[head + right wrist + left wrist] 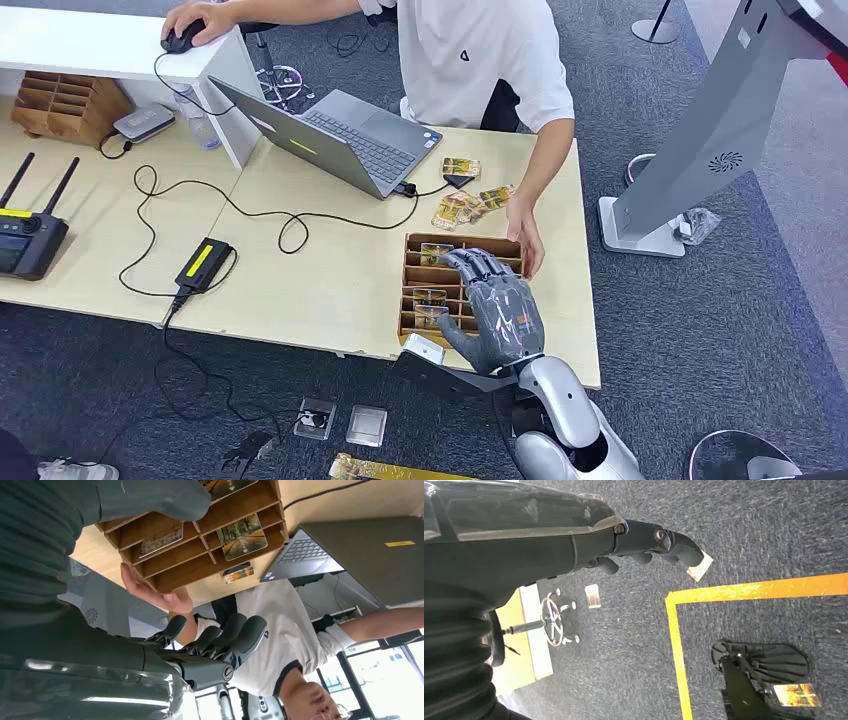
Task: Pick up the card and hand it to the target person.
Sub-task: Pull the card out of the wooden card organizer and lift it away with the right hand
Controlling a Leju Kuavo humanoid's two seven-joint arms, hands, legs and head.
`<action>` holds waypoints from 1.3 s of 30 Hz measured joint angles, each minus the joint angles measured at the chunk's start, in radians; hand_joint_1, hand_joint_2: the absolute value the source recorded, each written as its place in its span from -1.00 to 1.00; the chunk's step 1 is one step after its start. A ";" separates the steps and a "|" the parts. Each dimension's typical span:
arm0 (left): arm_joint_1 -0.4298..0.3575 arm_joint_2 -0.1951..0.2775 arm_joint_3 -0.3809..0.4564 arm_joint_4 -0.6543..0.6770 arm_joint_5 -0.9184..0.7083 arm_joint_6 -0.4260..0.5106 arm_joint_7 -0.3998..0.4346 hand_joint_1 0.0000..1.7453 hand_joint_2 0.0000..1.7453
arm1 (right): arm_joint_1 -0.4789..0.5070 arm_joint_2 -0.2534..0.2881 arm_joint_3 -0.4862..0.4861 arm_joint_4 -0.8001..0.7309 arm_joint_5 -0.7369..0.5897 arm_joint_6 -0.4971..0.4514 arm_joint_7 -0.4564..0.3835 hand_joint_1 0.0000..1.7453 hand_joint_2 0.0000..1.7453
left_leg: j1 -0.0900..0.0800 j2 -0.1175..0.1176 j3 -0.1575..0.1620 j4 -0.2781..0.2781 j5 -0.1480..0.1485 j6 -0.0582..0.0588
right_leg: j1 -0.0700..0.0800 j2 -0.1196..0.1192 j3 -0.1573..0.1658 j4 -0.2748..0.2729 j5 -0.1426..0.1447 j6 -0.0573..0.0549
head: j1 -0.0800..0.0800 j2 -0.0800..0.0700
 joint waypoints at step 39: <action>-0.012 0.000 -0.012 0.000 0.000 -0.007 0.005 -1.00 1.00 | -0.082 0.027 -0.030 0.360 -0.062 -0.158 -0.065 -0.01 1.00 | 0.000 0.000 0.000 0.000 0.000 0.000 | 0.000 0.000 0.000 0.000 0.000 0.000 | 0.000 0.000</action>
